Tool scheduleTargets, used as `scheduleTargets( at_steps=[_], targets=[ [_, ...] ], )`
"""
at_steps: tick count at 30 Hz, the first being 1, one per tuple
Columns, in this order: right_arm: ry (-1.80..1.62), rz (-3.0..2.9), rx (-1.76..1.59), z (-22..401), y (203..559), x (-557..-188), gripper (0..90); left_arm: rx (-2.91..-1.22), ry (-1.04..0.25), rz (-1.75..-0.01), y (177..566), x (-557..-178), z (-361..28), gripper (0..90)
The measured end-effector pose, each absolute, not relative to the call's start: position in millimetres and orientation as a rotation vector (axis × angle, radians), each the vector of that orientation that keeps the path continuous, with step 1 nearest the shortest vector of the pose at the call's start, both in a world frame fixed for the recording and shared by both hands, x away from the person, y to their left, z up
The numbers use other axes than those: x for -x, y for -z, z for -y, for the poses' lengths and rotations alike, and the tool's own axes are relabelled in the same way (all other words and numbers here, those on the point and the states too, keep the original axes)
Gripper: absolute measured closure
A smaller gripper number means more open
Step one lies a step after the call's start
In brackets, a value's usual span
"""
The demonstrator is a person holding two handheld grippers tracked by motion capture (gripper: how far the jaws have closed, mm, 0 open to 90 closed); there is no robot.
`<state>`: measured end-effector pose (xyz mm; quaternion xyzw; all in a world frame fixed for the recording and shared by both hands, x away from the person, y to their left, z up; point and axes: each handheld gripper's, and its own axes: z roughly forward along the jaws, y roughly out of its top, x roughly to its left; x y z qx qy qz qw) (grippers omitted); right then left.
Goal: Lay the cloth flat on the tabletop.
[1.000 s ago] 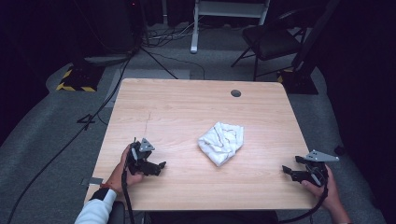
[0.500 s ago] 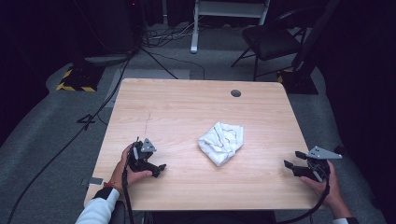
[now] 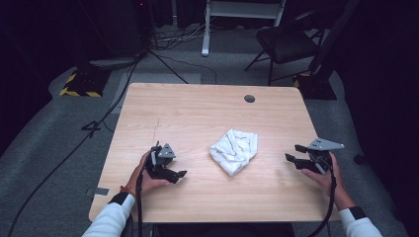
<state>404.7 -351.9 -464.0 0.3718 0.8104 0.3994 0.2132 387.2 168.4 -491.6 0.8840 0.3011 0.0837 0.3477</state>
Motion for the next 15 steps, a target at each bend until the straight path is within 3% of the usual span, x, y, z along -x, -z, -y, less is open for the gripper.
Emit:
scheduleTargets(
  at_steps=[15],
  targets=[
    [-1.104, -2.289, -0.981, 288.1, 463.6, -450.5, 43.4, -2.289, -0.234, -0.653, 479.5, -404.4, -114.4, 19.6]
  ],
)
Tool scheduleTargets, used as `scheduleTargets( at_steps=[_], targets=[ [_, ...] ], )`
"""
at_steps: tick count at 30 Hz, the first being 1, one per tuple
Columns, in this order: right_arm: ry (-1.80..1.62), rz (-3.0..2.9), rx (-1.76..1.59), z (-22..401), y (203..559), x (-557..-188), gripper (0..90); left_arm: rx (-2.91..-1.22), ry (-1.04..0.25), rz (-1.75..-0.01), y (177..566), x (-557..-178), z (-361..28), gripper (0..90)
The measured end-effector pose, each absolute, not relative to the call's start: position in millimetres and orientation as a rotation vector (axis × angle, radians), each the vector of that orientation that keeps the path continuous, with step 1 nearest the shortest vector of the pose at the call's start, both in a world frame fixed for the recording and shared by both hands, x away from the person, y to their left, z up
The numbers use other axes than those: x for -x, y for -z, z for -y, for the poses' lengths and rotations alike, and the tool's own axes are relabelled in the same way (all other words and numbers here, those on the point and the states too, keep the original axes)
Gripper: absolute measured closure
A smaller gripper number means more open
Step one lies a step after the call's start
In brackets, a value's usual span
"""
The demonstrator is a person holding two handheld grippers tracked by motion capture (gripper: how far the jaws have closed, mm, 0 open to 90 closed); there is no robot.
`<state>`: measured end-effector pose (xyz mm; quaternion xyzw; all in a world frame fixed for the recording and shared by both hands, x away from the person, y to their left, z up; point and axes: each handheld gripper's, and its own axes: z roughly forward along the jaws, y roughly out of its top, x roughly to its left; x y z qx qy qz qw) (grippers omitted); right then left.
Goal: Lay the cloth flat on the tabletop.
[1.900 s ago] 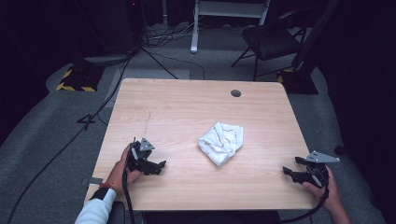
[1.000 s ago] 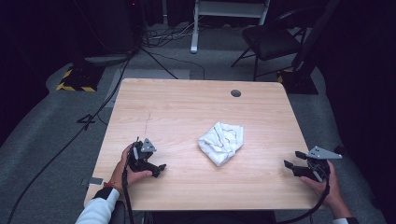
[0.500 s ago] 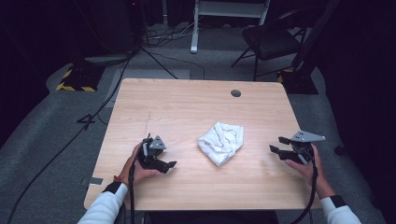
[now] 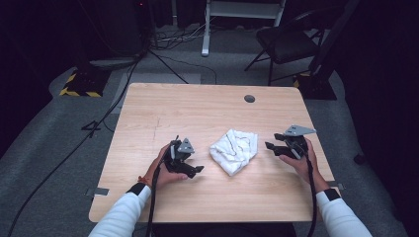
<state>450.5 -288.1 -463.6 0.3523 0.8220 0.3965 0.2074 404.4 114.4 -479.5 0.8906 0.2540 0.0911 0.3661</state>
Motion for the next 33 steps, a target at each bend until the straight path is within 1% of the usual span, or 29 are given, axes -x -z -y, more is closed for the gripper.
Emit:
scheduleTargets(
  at_steps=[4, 6, 9, 11, 14, 17, 18, 19, 26, 27, 28, 32, 33],
  targets=[
    [-1.096, -2.314, -0.980, 273.8, 469.3, -463.6, 43.3, -2.281, -0.221, -0.621, 476.0, -409.0, -99.8, 19.5],
    [-1.104, -2.321, -0.985, 272.1, 470.6, -466.0, 43.3, -2.276, -0.222, -0.595, 473.0, -411.0, -91.6, 19.5],
    [-1.088, -2.338, -0.975, 264.5, 473.9, -470.2, 43.1, -2.282, -0.259, -0.557, 469.5, -410.7, -78.4, 19.8],
    [-1.076, -2.347, -0.965, 256.2, 476.9, -472.4, 43.0, -2.282, -0.238, -0.526, 467.1, -412.0, -67.5, 20.2],
    [-1.060, -2.360, -0.955, 251.3, 479.4, -473.4, 42.5, -2.271, -0.248, -0.500, 463.1, -414.1, -56.2, 20.5],
    [-1.051, -2.368, -0.957, 248.7, 482.4, -475.0, 42.0, -2.274, -0.258, -0.479, 461.7, -415.9, -43.1, 19.2],
    [-1.047, -2.366, -0.960, 248.6, 482.8, -475.6, 42.0, -2.276, -0.252, -0.478, 461.8, -417.4, -39.7, 16.8],
    [-1.051, -2.362, -0.966, 248.4, 483.5, -476.3, 41.9, -2.274, -0.254, -0.475, 461.5, -418.7, -37.1, 15.3],
    [-1.039, -2.386, -0.981, 243.4, 490.0, -480.2, 38.9, -2.233, -0.261, -0.479, 459.6, -429.1, -28.0, 15.8],
    [-1.019, -2.388, -0.986, 242.9, 491.4, -480.6, 38.6, -2.230, -0.262, -0.481, 460.0, -430.1, -26.7, 16.3],
    [-0.998, -2.405, -0.994, 242.6, 495.0, -482.2, 37.4, -2.238, -0.255, -0.475, 460.3, -431.7, -25.9, 19.3],
    [-1.013, -2.406, -1.010, 244.6, 496.6, -483.9, 36.9, -2.268, -0.258, -0.469, 464.6, -434.7, -20.7, 21.1],
    [-1.014, -2.408, -1.010, 244.8, 496.7, -483.9, 37.6, -2.286, -0.253, -0.454, 465.5, -434.9, -20.3, 24.9]
  ],
)
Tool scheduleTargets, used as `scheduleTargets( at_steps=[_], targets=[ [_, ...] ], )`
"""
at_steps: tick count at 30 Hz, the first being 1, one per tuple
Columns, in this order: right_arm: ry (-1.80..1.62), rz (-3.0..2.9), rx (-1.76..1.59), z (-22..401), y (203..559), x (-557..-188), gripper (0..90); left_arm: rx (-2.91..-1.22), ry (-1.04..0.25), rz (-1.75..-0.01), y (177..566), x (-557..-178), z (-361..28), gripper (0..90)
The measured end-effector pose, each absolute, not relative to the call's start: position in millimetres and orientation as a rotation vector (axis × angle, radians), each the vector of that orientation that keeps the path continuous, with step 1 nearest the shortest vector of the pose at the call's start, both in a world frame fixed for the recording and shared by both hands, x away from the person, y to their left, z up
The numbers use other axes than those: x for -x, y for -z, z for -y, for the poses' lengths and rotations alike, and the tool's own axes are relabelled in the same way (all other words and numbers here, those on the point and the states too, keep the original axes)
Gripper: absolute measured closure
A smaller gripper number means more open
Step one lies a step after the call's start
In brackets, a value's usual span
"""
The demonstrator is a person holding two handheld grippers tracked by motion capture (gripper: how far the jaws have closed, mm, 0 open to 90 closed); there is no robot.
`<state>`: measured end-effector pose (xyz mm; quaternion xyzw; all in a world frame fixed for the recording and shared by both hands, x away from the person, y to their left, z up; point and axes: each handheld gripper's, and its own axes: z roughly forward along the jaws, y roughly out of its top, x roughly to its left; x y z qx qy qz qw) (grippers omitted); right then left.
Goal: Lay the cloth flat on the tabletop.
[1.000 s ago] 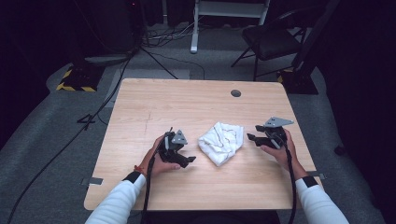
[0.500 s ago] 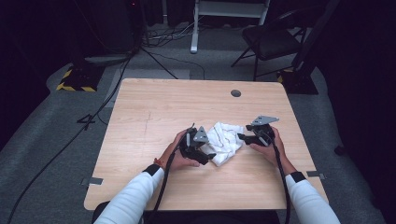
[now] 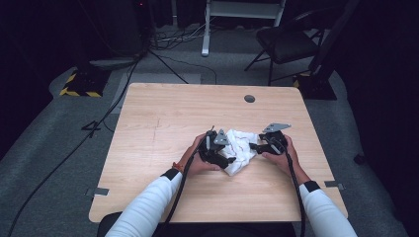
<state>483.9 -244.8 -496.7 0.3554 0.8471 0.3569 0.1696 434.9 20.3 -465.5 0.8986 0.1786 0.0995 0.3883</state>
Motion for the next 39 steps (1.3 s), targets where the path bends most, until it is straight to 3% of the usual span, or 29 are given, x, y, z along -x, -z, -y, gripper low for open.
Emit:
scheduleTargets(
  at_steps=[7, 8, 13, 22, 39],
  targets=[
    [-1.062, -2.451, -1.007, 246.6, 496.5, -483.8, 54.4, -2.378, -0.263, -0.393, 468.0, -436.6, -22.8, 56.8],
    [-1.062, -2.451, -1.007, 246.6, 496.5, -483.8, 54.4, -2.379, -0.263, -0.390, 468.1, -436.4, -23.8, 56.8],
    [-1.042, -2.470, -0.966, 244.6, 494.5, -481.9, 65.1, -2.371, -0.318, -0.393, 465.7, -437.6, -31.6, 73.7],
    [-1.010, -2.467, -0.953, 245.0, 493.0, -480.5, 72.0, -2.298, -0.394, -0.477, 454.4, -444.2, -56.0, 77.4],
    [-0.970, -2.441, -0.967, 251.2, 491.8, -481.2, 69.8, -2.241, -0.383, -0.696, 459.6, -468.5, -104.6, 77.3]
  ],
)
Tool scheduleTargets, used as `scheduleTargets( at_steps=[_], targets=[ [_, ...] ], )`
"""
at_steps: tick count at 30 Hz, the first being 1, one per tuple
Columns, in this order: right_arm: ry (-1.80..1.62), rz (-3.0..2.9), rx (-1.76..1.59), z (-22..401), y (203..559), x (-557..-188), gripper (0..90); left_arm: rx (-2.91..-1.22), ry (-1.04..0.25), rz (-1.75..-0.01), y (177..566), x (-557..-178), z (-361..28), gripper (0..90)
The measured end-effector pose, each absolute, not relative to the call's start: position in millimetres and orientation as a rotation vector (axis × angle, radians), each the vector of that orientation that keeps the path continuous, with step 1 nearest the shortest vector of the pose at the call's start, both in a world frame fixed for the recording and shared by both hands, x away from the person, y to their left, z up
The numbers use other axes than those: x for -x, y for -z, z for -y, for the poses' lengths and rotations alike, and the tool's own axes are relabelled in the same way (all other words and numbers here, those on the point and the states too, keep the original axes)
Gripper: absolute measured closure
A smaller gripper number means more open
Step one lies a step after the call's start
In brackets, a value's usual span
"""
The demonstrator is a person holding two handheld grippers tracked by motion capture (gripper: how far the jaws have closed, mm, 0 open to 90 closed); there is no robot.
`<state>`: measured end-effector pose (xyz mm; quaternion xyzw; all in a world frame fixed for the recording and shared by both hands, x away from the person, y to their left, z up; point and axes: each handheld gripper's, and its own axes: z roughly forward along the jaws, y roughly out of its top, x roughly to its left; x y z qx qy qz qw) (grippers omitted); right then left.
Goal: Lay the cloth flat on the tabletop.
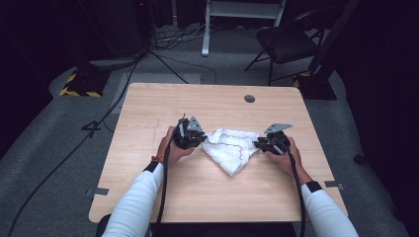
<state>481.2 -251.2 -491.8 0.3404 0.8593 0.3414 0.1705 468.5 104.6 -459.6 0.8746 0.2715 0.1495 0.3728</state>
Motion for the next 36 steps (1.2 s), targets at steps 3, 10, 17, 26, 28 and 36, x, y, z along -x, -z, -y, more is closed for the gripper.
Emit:
scheduleTargets(
  at_steps=[3, 10, 17, 26, 28, 36],
  targets=[
    [-0.961, -2.430, -0.976, 253.2, 491.4, -481.5, 68.1, -2.250, -0.377, -0.756, 466.2, -475.3, -114.6, 75.8],
    [-0.936, -2.402, -0.997, 258.9, 490.9, -482.3, 67.1, -2.251, -0.365, -0.836, 473.8, -484.0, -130.4, 78.1],
    [-0.920, -2.388, -1.010, 262.0, 490.7, -482.8, 66.2, -2.270, -0.365, -0.820, 475.7, -483.1, -125.4, 76.7],
    [-0.912, -2.369, -1.024, 263.7, 490.9, -483.4, 61.2, -2.264, -0.365, -0.739, 468.2, -474.3, -98.9, 59.9],
    [-0.908, -2.364, -1.026, 263.8, 490.4, -483.1, 60.5, -2.267, -0.350, -0.710, 466.8, -471.4, -91.0, 55.7],
    [-0.923, -2.342, -1.048, 269.5, 490.2, -484.3, 57.7, -2.256, -0.400, -0.818, 470.7, -478.1, -92.7, 39.6]
  ],
)
